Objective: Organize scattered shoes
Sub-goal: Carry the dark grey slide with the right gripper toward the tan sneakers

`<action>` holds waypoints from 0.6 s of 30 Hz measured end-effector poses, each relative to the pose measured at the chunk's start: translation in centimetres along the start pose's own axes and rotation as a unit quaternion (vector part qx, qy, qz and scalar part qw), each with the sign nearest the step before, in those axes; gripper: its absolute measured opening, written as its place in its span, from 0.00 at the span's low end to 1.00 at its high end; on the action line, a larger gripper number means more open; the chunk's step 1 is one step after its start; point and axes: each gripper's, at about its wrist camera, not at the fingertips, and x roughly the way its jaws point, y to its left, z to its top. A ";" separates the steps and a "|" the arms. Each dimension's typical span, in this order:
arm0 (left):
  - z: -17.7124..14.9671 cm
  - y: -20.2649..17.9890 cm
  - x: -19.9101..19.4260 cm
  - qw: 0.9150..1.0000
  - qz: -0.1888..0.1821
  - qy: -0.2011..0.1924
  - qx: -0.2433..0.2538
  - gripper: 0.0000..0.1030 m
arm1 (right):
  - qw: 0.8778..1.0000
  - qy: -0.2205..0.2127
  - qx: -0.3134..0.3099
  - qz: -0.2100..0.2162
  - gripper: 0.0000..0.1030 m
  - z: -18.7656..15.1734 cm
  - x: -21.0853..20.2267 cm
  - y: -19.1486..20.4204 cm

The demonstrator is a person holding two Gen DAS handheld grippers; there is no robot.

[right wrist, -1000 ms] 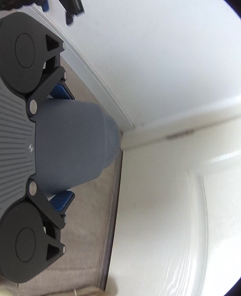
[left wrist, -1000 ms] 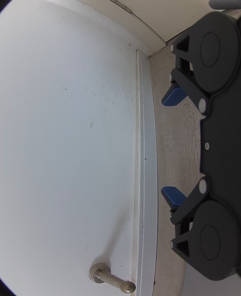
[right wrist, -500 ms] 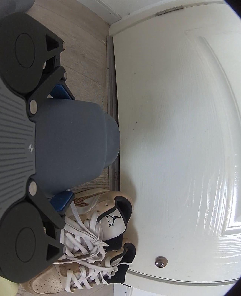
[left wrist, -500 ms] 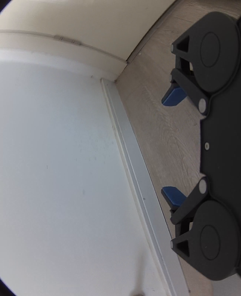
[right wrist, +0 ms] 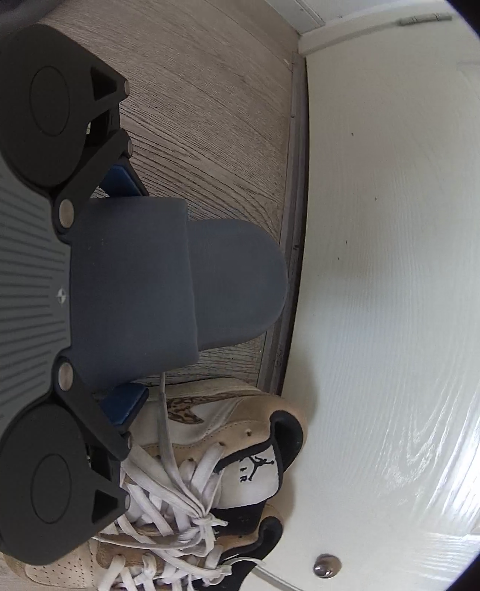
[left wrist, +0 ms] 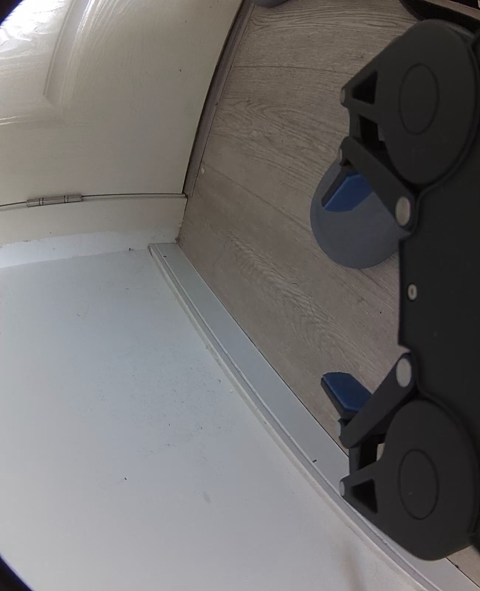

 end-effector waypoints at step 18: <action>-0.3 2.5 1.7 0.997 0.025 0.059 -0.042 0.92 | 0.905 -0.029 -0.307 0.292 0.98 -6.4 -11.9 18.5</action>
